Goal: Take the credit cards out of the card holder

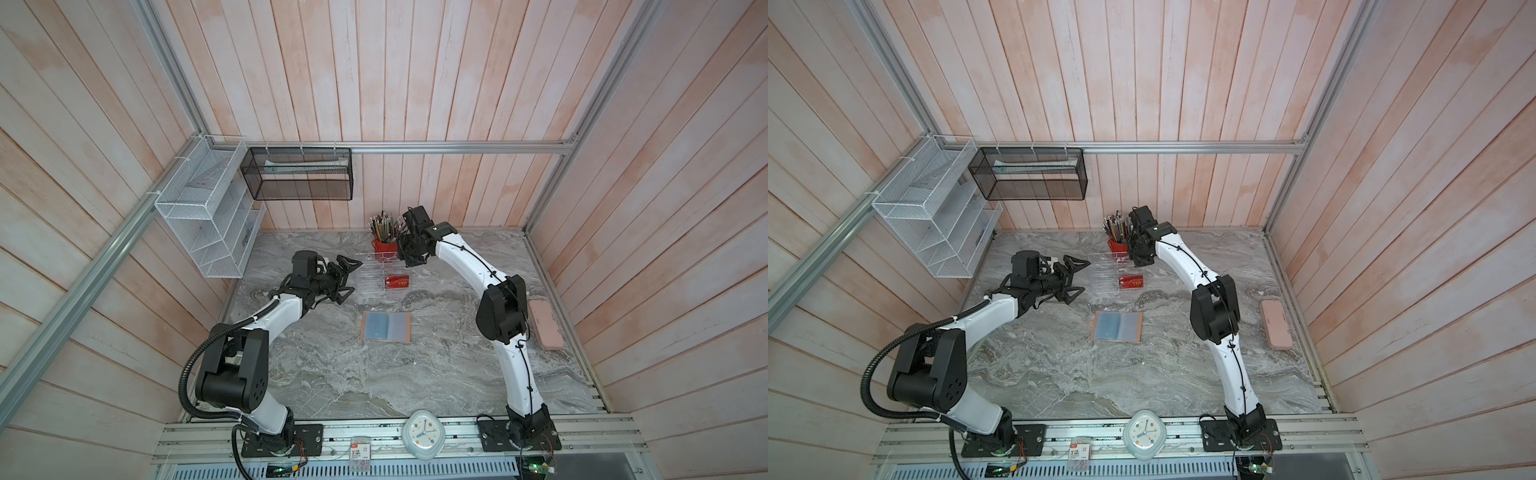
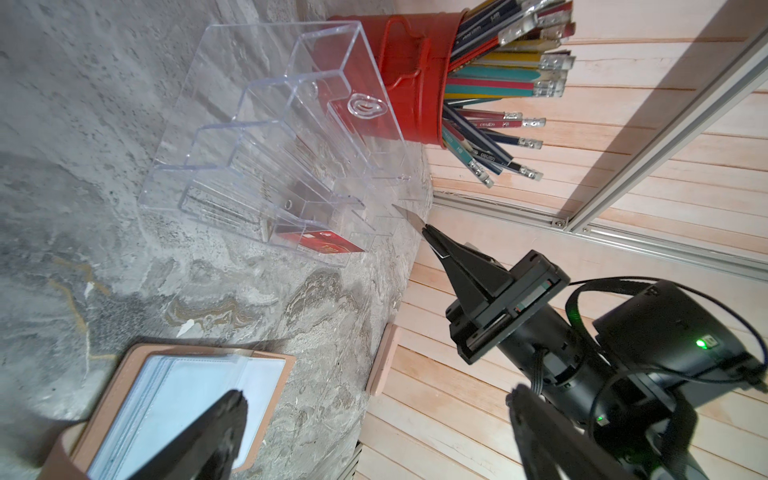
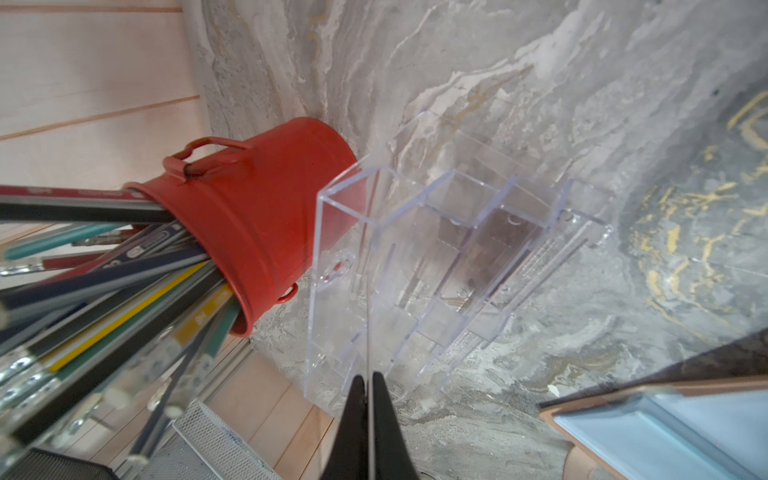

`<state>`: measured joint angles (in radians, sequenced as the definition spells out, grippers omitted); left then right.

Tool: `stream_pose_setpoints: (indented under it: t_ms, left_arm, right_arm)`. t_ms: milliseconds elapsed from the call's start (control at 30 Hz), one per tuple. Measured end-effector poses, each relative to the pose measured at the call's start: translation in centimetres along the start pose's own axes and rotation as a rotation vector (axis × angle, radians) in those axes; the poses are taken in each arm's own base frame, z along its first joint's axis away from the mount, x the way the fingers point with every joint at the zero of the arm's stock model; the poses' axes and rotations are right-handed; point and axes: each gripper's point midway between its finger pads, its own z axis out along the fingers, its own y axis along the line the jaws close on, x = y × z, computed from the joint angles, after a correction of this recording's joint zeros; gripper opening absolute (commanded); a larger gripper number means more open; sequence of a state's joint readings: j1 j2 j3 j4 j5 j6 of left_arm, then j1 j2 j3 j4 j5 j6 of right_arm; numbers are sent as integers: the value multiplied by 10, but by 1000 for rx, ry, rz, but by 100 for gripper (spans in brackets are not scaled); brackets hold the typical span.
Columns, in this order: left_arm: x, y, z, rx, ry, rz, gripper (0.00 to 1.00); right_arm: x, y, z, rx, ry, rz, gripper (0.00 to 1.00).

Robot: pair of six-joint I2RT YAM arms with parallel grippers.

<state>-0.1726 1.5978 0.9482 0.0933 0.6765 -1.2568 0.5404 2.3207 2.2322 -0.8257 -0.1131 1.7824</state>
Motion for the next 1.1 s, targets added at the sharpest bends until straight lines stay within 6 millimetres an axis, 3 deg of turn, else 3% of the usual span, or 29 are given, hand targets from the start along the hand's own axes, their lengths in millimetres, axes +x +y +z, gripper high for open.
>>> stream_pose_setpoints:
  t_ms: [333, 1100]
  left_arm:
    - [2, -1, 0, 5, 13, 2, 100]
    - [2, 1, 0, 10, 31, 10, 100]
  right_arm:
    - [-2, -19, 12, 68, -44, 50, 0]
    - [-4, -7, 6, 34, -57, 97, 0]
